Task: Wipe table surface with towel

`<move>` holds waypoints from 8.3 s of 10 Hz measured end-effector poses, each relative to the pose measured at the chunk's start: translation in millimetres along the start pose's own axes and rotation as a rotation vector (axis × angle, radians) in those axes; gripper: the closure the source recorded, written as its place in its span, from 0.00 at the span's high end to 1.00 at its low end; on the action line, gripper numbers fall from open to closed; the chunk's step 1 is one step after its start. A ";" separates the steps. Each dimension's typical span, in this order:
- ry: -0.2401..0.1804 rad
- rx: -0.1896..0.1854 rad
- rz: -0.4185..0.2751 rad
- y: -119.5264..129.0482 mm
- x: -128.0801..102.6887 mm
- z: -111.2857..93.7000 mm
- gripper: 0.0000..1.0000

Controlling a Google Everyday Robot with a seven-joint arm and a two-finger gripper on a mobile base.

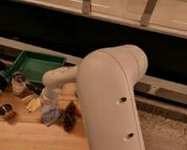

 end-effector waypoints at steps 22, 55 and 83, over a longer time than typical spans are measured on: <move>0.064 -0.011 0.097 -11.3 32.0 15.3 0.00; 0.133 -0.012 0.288 -28.7 12.7 -8.1 0.00; 0.211 -0.128 0.166 33.5 69.3 8.5 0.00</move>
